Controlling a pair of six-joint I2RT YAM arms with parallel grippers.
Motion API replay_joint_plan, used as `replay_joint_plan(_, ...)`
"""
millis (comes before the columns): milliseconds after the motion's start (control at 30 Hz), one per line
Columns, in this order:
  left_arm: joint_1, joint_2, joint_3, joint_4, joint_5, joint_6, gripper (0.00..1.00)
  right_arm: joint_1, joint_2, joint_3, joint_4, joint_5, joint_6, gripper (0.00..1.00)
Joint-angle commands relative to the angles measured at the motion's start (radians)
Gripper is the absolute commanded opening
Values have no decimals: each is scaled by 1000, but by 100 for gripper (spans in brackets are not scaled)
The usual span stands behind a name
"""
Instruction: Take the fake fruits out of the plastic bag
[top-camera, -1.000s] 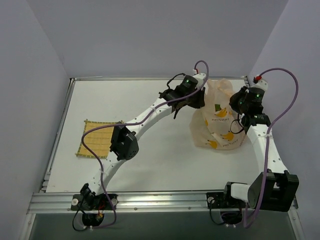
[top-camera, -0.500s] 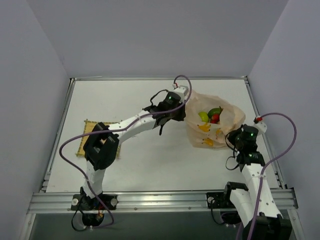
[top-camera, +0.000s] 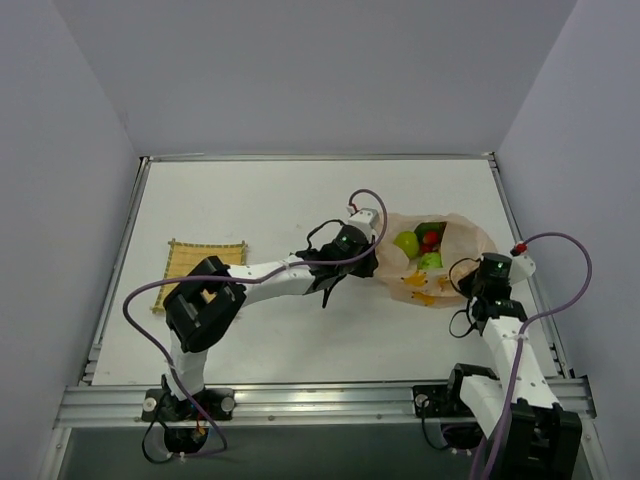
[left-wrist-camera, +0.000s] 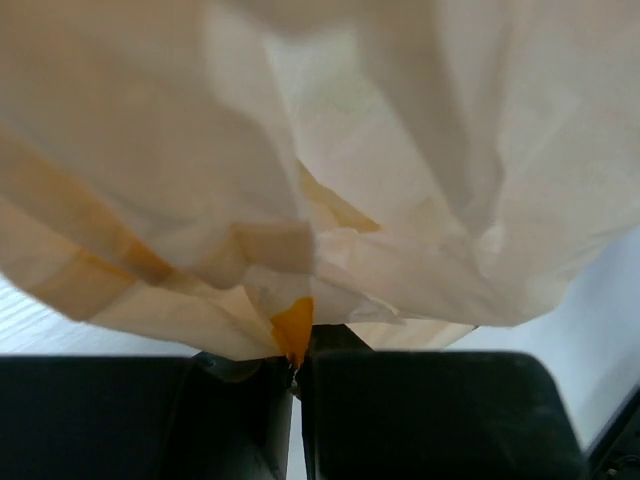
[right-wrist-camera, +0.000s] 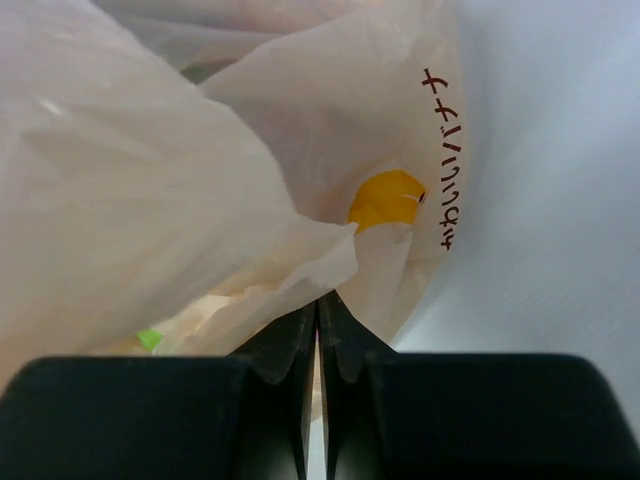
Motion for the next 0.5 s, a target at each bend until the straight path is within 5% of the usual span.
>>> replay_joint_plan(0, -59, 13, 19, 152, -27, -37, 2, -26, -12, 127, -32, 69, -51, 8)
replay_joint_plan(67, -67, 31, 3, 188, -27, -58, 2, -26, -68, 166, -66, 61, -83, 26)
replay_joint_plan(100, -65, 33, 2, 208, -27, -64, 2, -24, -98, 187, -104, 59, -93, 45)
replay_joint_plan(200, -65, 33, 2, 223, -34, -61, 2, 19, -184, 270, -193, 90, -108, 71)
replay_joint_plan(300, -65, 30, -6, 238, -57, -55, 2, 62, -256, 309, -210, 109, -87, 83)
replay_joint_plan(467, -65, 44, -20, 258, -54, -60, 2, 94, -259, 445, -238, 74, -113, 83)
